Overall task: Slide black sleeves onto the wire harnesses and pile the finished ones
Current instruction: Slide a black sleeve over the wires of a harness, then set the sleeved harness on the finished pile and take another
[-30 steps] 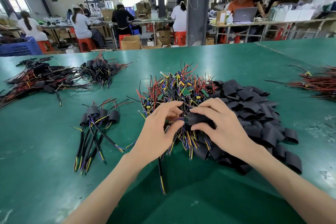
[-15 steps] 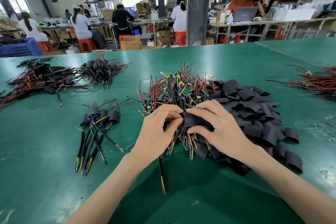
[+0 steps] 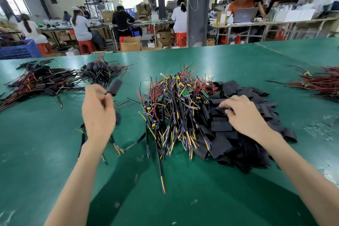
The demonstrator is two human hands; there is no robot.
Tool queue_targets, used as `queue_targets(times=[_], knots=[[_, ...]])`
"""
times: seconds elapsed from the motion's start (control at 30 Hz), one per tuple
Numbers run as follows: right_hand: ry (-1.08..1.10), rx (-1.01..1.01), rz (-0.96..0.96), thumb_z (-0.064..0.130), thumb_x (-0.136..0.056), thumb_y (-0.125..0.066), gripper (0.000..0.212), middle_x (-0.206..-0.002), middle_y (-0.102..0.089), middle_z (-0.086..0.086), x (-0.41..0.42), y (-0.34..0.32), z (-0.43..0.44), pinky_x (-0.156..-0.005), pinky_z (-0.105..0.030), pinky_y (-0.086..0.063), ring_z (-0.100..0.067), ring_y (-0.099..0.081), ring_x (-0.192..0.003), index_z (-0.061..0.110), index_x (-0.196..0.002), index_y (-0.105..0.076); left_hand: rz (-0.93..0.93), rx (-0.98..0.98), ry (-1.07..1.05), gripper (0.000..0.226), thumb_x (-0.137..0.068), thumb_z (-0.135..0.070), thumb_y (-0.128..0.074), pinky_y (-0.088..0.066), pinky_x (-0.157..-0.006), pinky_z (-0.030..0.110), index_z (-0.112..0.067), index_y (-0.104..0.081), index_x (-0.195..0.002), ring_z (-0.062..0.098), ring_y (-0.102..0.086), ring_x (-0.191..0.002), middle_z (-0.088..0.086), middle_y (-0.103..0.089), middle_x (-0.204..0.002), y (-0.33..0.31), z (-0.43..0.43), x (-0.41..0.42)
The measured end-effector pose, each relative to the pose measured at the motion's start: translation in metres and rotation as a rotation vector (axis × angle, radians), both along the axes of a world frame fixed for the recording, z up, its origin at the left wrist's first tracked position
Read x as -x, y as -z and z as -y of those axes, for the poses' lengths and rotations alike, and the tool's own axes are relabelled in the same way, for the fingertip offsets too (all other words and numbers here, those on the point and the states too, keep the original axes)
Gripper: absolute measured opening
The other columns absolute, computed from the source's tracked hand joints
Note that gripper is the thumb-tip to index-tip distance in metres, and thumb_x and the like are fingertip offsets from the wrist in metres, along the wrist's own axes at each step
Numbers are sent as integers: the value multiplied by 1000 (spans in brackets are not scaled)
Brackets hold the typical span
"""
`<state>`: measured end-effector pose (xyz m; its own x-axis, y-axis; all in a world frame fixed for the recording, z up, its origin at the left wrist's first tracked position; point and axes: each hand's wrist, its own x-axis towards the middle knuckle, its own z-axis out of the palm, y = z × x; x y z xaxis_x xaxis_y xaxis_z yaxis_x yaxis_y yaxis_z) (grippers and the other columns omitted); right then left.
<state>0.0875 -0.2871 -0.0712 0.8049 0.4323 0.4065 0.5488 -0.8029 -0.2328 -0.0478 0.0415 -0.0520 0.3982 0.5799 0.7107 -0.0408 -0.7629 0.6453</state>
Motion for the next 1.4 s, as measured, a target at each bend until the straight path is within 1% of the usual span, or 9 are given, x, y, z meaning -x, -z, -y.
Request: queue_targets(times=[0.23,0.33,0.57,0.7,0.8,0.93,1.07,1.23,1.4], knots=[[-90,9,-152,-1,-86,-47,41,-127,-53,-2,-2,2,0,-99,-44,-35,-27,-39,-115,18,-121,-57,-605,-3,-389,21,-85,-1,-47,-33,-89,45,-7,-59,-101,42,-50,-100,26,-56,-103,26,-30,7],[-110,35,-195,-2,-87,-47,45,-130,-50,-1,-5,4,2,-100,-42,-33,-27,-35,-117,20,-126,-54,-711,21,-453,22,-85,-5,-49,-30,-92,43,-6,-60,-104,41,-46,-107,29,-55,-109,29,-31,7],[-63,82,-181,6,-90,-52,47,-120,-43,-6,-11,5,3,-98,-38,-33,-26,-34,-116,23,-134,-50,-560,-66,-513,17,-81,-4,-54,-27,-87,45,-5,-61,-96,38,-37,-108,26,-46,-111,24,-16,4],[-28,101,-174,7,-90,-54,45,-121,-38,-4,-9,6,1,-98,-37,-27,-23,-30,-117,26,-130,-49,-467,-108,-109,12,-85,-9,-57,-40,-86,41,-10,-62,-95,34,-52,-98,16,-62,-100,24,9,-11],[-40,82,-179,8,-89,-57,41,-126,-36,-4,-7,4,2,-97,-38,-29,-24,-32,-118,23,-126,-47,-644,18,160,14,-89,-25,-57,-43,-82,28,-17,-65,-98,22,-59,-90,0,-67,-95,32,35,-21],[-68,70,-200,15,-91,-58,36,-131,-39,-2,-6,2,4,-98,-40,-33,-24,-36,-121,18,-124,-46,-759,15,200,26,-92,-37,-52,-34,-71,25,-15,-66,-90,23,-56,-86,-1,-62,-83,37,45,-25],[-72,99,-190,21,-93,-57,39,-131,-43,-3,-7,2,4,-100,-42,-34,-24,-38,-122,19,-131,-45,-755,144,257,38,-89,-51,-53,-38,-74,26,-16,-69,-93,19,-57,-85,-1,-67,-89,34,41,-21],[-72,131,-188,23,-94,-55,45,-129,-43,-3,-9,4,4,-97,-38,-35,-24,-37,-123,22,-138,-42,-758,80,272,23,-77,-39,-73,-39,-70,23,-21,-67,-89,13,-58,-85,-7,-66,-87,37,55,-25],[-14,136,-112,30,-97,-48,40,-129,-43,-4,-8,7,3,-93,-39,-32,-26,-36,-122,20,-135,-42,-559,192,246,17,-75,-30,-75,-34,-58,6,-23,-61,-81,-5,-54,-74,-17,-62,-77,31,56,-26]])
